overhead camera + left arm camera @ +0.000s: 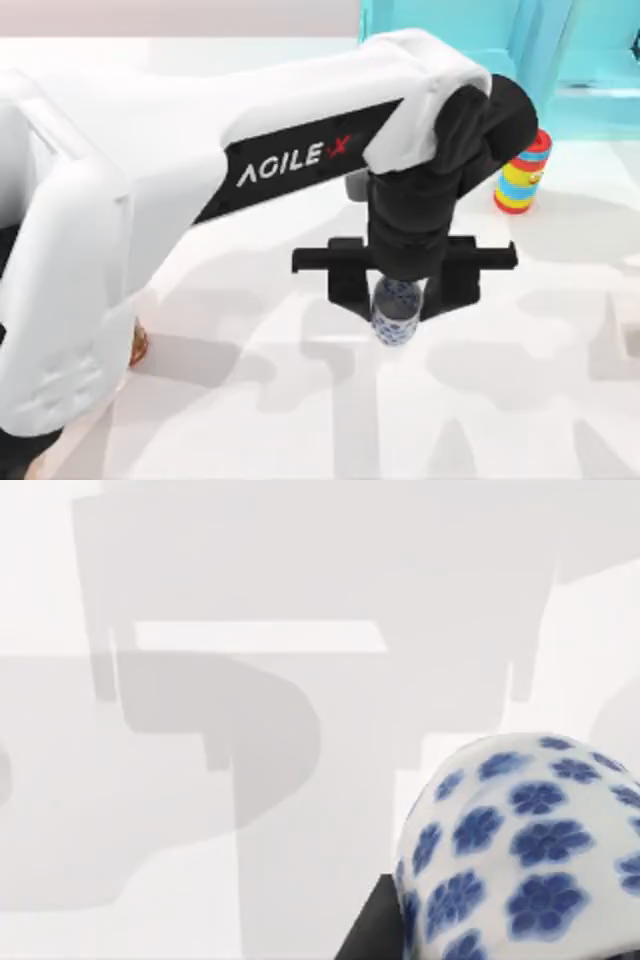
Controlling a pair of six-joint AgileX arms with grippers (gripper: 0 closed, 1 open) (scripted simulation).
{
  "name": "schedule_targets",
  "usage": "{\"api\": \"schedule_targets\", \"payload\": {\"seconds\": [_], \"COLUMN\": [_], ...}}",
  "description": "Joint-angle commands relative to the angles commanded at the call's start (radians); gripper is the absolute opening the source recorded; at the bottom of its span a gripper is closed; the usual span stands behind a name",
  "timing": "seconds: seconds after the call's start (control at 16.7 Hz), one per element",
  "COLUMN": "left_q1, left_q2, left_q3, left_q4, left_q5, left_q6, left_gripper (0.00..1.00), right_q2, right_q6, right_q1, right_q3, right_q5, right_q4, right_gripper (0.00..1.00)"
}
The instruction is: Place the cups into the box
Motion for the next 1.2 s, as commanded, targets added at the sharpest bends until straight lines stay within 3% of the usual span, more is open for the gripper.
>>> {"api": "schedule_targets", "payload": {"seconds": [0.3,0.72,0.9,1.2], "left_q1": [0.077,0.100,0.201,0.478], "left_q2": [-0.193,-0.199,-0.210,-0.263], "left_q3": [-0.104,-0.104,-0.107,-0.131], "left_q4": [-0.091,-0.106,-0.129,-0.144], "left_q5": [-0.002,-0.003,-0.003,-0.001], "left_q6": [0.079,0.117,0.235,0.514], "left_gripper": [0.00,0.00,0.00,0.00], "right_q2": [0.000,0.000,0.000,0.000], "right_q6": [0.000,0.000,0.000,0.000], "right_q1": [0.000,0.000,0.000,0.000], "right_q3": [0.000,0.000,0.000,0.000], "right_q5": [0.000,0.000,0.000,0.000], "right_q4": [0.000,0.000,0.000,0.000], "right_gripper": [1.00,1.00,1.00,1.00]}}
